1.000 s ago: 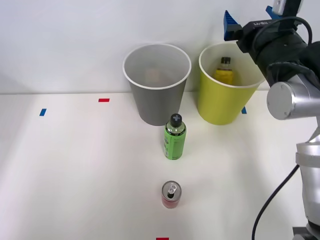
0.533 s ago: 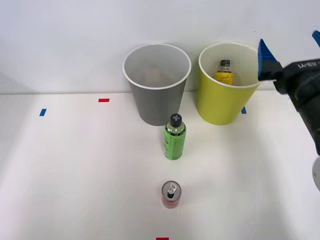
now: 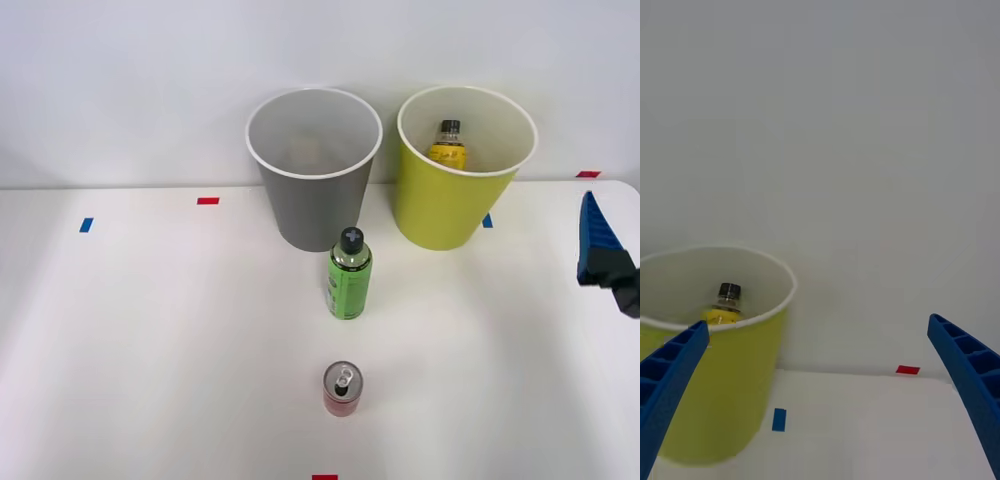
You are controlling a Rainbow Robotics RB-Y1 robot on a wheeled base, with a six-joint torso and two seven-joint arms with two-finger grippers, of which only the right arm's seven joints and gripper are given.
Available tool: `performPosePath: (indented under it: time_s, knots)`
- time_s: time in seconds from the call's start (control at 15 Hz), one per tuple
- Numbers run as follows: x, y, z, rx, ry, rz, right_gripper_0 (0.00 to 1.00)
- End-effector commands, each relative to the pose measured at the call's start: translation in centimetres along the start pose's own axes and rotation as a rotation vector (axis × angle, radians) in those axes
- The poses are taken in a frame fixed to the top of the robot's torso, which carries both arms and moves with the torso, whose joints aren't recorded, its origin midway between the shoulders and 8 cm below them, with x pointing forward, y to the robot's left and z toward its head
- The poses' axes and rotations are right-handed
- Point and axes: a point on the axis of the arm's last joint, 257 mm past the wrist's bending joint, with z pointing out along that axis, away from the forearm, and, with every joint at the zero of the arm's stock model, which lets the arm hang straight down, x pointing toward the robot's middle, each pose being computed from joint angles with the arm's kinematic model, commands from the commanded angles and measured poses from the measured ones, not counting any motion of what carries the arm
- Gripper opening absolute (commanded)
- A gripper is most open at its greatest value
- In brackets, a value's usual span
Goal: Put cans in the gray bin, plastic bottles in the light green bin
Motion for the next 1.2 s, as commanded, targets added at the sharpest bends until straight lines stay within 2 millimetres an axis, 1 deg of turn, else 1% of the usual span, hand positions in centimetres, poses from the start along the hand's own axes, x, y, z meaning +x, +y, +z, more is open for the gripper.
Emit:
performPosePath:
  time_s: [0.07, 0.13, 0.2, 0.27, 0.47, 0.53, 0.73, 0.87, 1.07, 1.2]
  knots:
    - [3.6, -0.9, -3.2, 0.027, 0.102, 0.000, 1.00]
    - [4.3, -1.1, -3.8, 0.034, 0.126, 0.004, 1.00]
    - [5.7, -1.3, -4.7, 0.046, 0.166, 0.011, 1.00]
    - [7.5, -0.9, -5.5, 0.051, 0.208, 0.032, 1.00]
    - [11.0, -2.0, -6.7, 0.120, 0.204, 0.056, 1.00]
    - [11.9, -2.1, -7.1, 0.134, 0.209, 0.059, 1.00]
    - [13.4, -2.3, -8.6, 0.150, 0.257, 0.044, 1.00]
    - [14.4, -1.8, -9.9, 0.148, 0.295, 0.053, 1.00]
    - [15.8, -0.3, -11.5, 0.135, 0.350, 0.083, 1.00]
    - [16.3, 0.6, -12.1, 0.121, 0.371, 0.084, 1.00]
